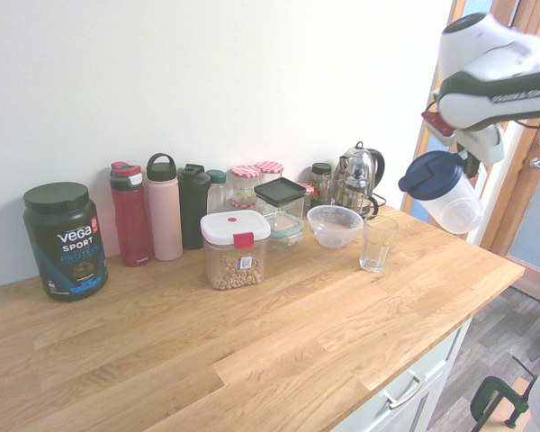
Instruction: Pour me some water
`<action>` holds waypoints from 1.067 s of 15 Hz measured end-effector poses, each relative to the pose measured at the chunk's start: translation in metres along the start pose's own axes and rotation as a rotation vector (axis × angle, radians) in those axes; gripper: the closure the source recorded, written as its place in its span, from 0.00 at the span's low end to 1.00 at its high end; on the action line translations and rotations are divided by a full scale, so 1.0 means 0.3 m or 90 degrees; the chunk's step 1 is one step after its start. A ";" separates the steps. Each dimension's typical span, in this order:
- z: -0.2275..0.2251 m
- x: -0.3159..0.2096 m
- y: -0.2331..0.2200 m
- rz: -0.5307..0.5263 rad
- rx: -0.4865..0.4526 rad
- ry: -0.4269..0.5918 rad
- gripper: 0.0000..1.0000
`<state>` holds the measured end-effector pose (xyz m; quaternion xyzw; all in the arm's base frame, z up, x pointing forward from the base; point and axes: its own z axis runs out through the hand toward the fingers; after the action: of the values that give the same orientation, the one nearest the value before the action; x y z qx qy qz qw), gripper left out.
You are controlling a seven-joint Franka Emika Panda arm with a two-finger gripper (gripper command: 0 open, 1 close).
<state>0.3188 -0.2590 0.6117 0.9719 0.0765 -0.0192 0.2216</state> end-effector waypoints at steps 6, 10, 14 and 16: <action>-0.277 -0.226 -0.233 0.083 0.234 0.085 1.00; -0.394 -0.102 -0.548 0.196 0.353 0.123 1.00; -0.391 0.051 -0.898 0.294 0.449 0.170 1.00; -0.384 0.086 -1.055 0.306 0.436 0.200 1.00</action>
<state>0.2950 0.0764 0.5783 0.9705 -0.1297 0.1568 -0.1292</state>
